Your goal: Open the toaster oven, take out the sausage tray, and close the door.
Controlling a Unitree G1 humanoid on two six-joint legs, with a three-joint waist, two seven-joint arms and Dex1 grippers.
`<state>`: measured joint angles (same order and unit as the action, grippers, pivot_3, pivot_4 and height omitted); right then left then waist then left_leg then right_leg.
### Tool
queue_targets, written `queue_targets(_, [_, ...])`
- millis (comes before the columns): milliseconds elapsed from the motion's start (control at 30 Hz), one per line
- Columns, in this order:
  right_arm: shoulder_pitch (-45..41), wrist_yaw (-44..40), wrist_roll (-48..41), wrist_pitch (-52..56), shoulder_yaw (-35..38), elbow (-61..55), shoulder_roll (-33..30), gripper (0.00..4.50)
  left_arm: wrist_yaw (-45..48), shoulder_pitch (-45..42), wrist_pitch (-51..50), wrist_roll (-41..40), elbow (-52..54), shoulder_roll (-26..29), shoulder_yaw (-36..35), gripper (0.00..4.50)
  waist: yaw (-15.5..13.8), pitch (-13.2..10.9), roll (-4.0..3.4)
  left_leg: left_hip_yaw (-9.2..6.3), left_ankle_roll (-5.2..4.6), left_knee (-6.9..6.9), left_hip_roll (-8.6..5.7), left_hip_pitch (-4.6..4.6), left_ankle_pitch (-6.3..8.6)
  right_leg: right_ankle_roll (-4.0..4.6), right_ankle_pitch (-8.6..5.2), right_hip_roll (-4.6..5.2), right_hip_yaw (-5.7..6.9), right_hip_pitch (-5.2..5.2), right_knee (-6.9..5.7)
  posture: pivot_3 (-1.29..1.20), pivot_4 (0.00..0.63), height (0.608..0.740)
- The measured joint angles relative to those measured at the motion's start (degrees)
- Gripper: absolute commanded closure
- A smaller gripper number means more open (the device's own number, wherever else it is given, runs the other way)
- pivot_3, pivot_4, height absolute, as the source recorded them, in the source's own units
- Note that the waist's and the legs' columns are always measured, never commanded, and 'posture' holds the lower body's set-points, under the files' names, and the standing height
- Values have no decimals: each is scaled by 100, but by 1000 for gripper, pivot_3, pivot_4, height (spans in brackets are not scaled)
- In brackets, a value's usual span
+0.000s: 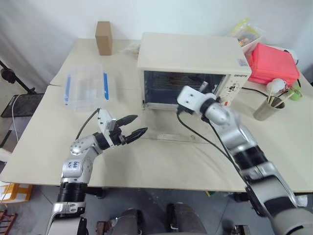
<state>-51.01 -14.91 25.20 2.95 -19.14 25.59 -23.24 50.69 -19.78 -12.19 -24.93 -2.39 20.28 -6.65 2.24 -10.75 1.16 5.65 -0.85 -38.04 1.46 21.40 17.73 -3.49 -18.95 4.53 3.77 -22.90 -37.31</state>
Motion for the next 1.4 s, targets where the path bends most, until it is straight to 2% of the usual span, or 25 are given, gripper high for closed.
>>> queue_targets(100, [-343,385,248,-396,-148,810,186,0,-94,104,-59,-114,229,16,-82,716,-54,0,0,-2,4,0,-2,19,2,0,0,1,0,-27,-14,0,150,740])
queue_targets(200, [-529,540,345,-624,-202,1285,279,594,-180,229,-110,-181,385,17,-93,698,-41,0,0,10,2,-3,-4,28,3,0,0,3,-8,-38,-14,0,150,740])
queue_targets(400, [-592,664,453,-817,-237,1505,412,2505,-258,240,-125,-183,409,14,-65,698,-27,0,0,14,8,-4,-1,28,-1,1,0,1,-11,-50,-30,0,150,740])
queue_targets(567, [-573,671,607,-807,-320,1504,403,4237,-296,-203,-142,-183,204,-105,12,698,-34,0,0,19,7,-4,-2,33,-2,1,0,2,-14,-55,-30,0,150,740])
queue_targets(600, [-574,647,702,-813,-350,1497,377,4383,-279,-326,-131,-181,97,-135,33,698,-39,0,0,18,7,-6,-2,35,-2,1,0,1,-13,-56,-30,0,150,740])
queue_targets(900, [-408,498,889,-731,-345,1019,268,4484,-87,-2170,161,-181,-1581,-478,89,698,-47,3,6,6,4,-21,-2,82,-4,0,0,-2,4,-86,-28,0,150,740])
queue_targets(1100, [-26,81,916,-469,-297,167,-17,4484,209,-3211,354,-172,-3083,-557,26,698,-77,3,6,-16,6,-24,-4,106,-6,0,0,-2,35,-94,-24,0,150,740])
queue_targets(1400, [794,-804,826,-92,-142,-1541,-356,4484,460,-3464,253,-174,-3725,-590,-131,698,-85,2,6,-23,6,-23,-3,110,-6,0,0,-3,46,-96,-23,0,150,740])
